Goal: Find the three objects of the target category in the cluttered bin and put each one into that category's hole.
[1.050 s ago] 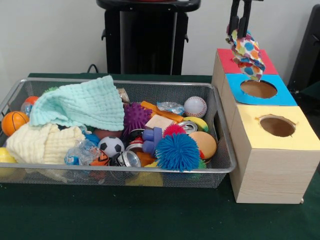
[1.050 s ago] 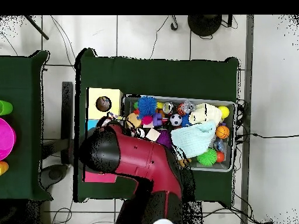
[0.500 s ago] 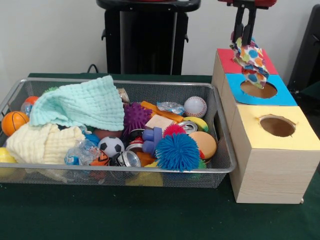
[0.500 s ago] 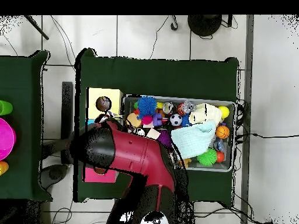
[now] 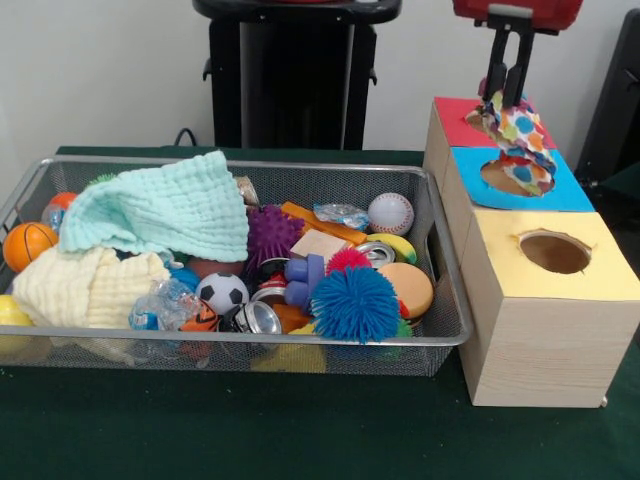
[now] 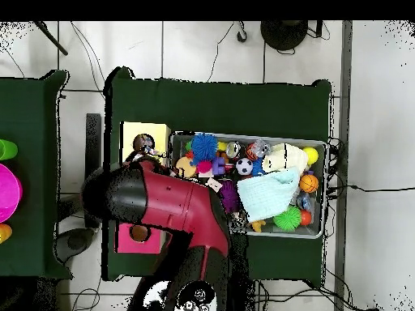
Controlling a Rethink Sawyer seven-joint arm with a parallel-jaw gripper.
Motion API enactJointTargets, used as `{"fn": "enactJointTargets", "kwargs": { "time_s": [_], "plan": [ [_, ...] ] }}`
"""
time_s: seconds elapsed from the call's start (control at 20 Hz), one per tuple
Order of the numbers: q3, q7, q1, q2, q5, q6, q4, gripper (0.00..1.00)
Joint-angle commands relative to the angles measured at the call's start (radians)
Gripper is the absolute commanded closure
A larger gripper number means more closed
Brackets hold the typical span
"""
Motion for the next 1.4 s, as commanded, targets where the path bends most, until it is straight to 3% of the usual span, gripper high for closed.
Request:
{"fn": "enactJointTargets", "kwargs": {
  "time_s": [0.05, 0.45, 0.85, 1.05, 1.4],
  "plan": [
    [-0.021, 0.324, 0.014, 0.099, 0.045, 0.009, -0.104, 1.0],
    [-0.074, 0.362, 0.046, 0.21, 0.062, -0.02, -0.187, 1.0],
    [-0.087, 0.394, 0.062, 0.274, 0.081, -0.048, -0.215, 1.0],
    [-0.091, 0.444, 0.088, 0.309, 0.11, -0.068, -0.198, 1.0],
    [-0.089, 0.487, 0.123, 0.3, 0.156, -0.065, -0.152, 1.0]
  ]
}}
